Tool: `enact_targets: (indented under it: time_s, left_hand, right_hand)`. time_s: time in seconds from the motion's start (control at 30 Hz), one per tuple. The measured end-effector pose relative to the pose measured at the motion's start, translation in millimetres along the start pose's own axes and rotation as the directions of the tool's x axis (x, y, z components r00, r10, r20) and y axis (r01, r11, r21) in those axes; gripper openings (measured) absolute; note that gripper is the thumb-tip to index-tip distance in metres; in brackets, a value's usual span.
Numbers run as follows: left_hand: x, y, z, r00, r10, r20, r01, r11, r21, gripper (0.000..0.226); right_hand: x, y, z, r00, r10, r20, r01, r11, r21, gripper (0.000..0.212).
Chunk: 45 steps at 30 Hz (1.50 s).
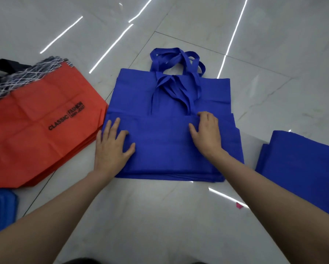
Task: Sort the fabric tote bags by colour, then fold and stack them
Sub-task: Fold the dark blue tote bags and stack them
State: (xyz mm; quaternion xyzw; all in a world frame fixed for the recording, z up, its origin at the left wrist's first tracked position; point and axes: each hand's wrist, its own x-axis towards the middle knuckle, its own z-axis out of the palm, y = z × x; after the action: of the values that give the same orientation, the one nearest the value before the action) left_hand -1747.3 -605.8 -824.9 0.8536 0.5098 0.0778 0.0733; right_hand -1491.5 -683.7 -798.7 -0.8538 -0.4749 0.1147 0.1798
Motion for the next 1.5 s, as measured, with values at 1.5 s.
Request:
enact_targets:
  time_s: [1.5]
  left_hand:
    - [41.7, 59.7, -4.9, 0.813, -0.143, 0.565, 0.504, 0.659, -0.558, 0.03]
  right_hand:
    - [-71.4, 51.1, 5.9, 0.834, -0.432, 0.344, 0.425, 0.9, 0.1, 0.059]
